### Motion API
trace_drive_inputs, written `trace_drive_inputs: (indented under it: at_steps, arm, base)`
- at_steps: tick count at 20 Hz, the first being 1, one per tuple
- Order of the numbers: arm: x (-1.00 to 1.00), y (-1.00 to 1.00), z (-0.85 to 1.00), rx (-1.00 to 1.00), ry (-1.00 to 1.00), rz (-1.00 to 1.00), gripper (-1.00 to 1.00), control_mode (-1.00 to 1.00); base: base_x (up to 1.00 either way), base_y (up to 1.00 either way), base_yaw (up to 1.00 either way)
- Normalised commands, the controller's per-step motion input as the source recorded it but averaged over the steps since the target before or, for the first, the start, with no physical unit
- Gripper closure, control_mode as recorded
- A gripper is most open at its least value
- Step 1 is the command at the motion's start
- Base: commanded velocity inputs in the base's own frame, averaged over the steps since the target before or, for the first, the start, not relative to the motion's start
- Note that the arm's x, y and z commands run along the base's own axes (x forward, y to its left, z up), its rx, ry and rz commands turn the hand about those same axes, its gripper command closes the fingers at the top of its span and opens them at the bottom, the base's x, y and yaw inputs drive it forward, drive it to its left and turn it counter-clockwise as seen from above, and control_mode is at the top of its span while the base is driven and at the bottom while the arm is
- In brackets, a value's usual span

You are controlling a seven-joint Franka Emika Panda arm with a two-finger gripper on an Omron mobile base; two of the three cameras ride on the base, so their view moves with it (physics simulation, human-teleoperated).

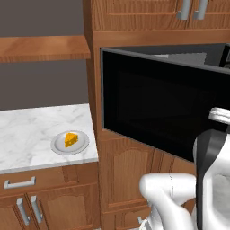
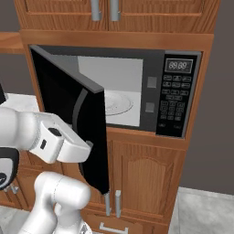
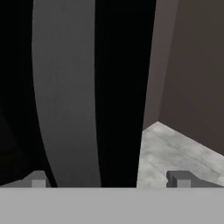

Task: Pick the cheese from the counter and place it in the microwave. Then turn on the microwave.

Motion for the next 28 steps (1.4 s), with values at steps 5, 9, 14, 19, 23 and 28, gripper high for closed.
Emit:
trace_drive_inputs:
  at_steps: [5, 9, 14, 19, 23, 28]
  arm:
    - [-0.15, 0.20, -0.27, -0.14, -0.11, 0.00, -1.00, -1.00]
    - [-0.08, 0.34, -0.32, -0.17, -0.09, 0.00, -1.00, -1.00]
    - [-0.14, 0.31, -0.28, -0.15, -0.08, 0.00, -1.00, -1.00]
    - [-0.44, 0.03, -0.08, -0.10, -0.08, 0.00, -1.00, -1.00]
    - [-0.53, -0.04, -0.01, -0.08, -0.07, 0.04, -1.00, -1.00]
    - [-0.53, -0.16, 0.00, -0.10, -0.10, 0.08, -1.00, -1.00]
  base:
    - [0.00, 0.00, 0.00]
    - [0.00, 0.00, 0.00]
    - [0.00, 0.00, 0.00]
    - [0.00, 0.00, 0.00]
    - [0.00, 0.00, 0.00]
    - [0.00, 0.00, 0.00]
